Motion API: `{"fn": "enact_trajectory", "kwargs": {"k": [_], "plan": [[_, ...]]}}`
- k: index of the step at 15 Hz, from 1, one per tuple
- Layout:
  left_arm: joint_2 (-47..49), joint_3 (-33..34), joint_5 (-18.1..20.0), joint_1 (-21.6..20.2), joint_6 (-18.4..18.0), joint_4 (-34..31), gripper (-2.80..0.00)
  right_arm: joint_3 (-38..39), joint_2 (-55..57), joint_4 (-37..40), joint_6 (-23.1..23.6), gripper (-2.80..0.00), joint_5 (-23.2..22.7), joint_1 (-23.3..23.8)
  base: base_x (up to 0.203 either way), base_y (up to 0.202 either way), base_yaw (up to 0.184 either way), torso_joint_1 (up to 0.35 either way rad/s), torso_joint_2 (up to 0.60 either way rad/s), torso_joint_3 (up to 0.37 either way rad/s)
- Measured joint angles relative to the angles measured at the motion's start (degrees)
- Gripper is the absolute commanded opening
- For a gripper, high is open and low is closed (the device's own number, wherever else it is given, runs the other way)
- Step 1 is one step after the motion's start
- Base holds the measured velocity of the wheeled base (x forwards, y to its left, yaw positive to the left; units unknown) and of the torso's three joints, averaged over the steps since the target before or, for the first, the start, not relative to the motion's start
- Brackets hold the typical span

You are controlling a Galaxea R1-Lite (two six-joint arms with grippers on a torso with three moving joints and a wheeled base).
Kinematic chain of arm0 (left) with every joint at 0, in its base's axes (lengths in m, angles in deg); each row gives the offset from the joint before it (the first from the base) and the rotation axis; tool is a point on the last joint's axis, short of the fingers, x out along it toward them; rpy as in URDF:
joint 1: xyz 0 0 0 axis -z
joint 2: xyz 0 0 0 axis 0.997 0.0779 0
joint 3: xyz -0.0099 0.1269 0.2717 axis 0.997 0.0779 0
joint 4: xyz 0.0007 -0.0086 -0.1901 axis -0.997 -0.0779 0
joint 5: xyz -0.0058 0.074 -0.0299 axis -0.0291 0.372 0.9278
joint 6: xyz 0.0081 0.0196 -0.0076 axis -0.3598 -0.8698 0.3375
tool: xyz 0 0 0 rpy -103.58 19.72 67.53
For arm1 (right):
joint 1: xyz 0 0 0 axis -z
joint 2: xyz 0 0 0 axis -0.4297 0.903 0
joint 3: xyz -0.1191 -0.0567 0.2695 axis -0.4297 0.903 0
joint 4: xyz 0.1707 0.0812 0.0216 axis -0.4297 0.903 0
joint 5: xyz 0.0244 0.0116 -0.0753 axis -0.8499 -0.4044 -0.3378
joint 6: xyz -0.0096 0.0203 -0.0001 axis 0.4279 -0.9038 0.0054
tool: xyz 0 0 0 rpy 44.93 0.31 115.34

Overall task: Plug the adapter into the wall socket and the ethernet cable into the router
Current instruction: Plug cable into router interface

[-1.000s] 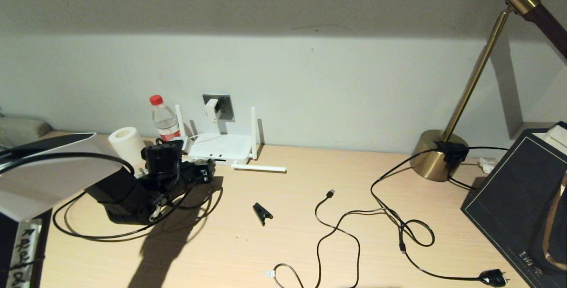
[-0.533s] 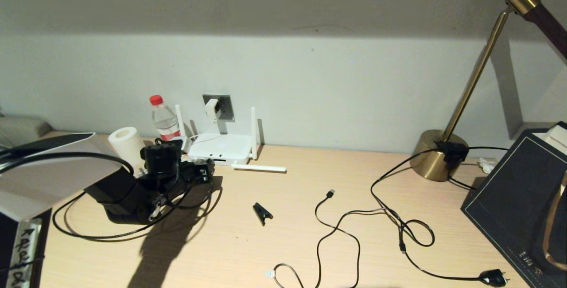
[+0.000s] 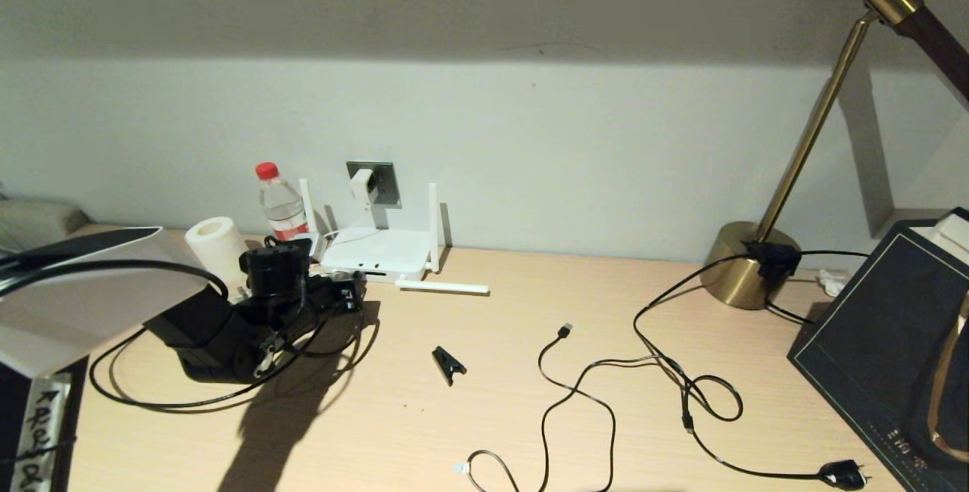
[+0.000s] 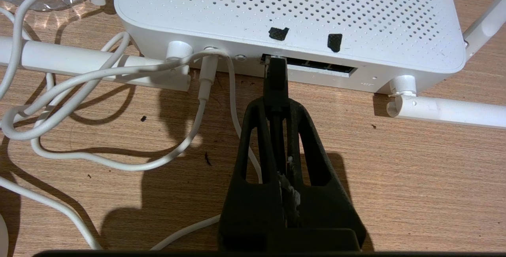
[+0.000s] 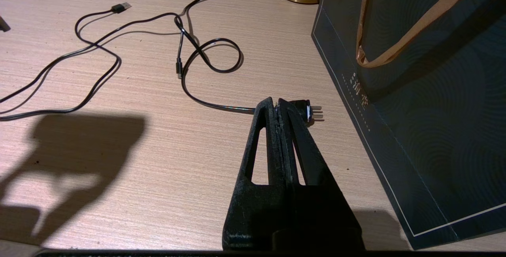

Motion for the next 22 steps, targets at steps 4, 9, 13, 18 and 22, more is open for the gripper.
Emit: {"fn": "enact_trajectory", "kwargs": {"k": [4,9,13,18,22], "plan": [[0.22,-0.39,0.00,-0.02,0.01,-0.01,-2.80,0.00,0.00,-0.02,0.01,-2.80,0.02,-0.01,0.000,0.000,0.000,0.000,0.00,0.000],[0.95,-1.79,0.01,0.00,-0.33,-0.23,-2.80,0.00,0.00,-0.02,0.01,-2.80,-0.01,-0.02,0.000,0.000,0.000,0.000,0.00,0.000],[1.66,-2.54,0.01,0.00,-0.35,-0.09,-2.80,0.00,0.00,-0.02,0.00,-2.80,0.02,-0.02,0.000,0.000,0.000,0.000,0.00,0.000],[2.43,-2.88,0.09,0.00,-0.78,0.03,-2.80,0.00,0.00,-0.02,0.00,-2.80,0.02,-0.02,0.000,0.000,0.000,0.000,0.00,0.000],[2.66,-2.89,0.09,0.00,-0.79,-0.10,-2.80,0.00,0.00,0.00,0.01,-2.80,0.00,-0.02,0.000,0.000,0.000,0.000,0.00,0.000]]}}
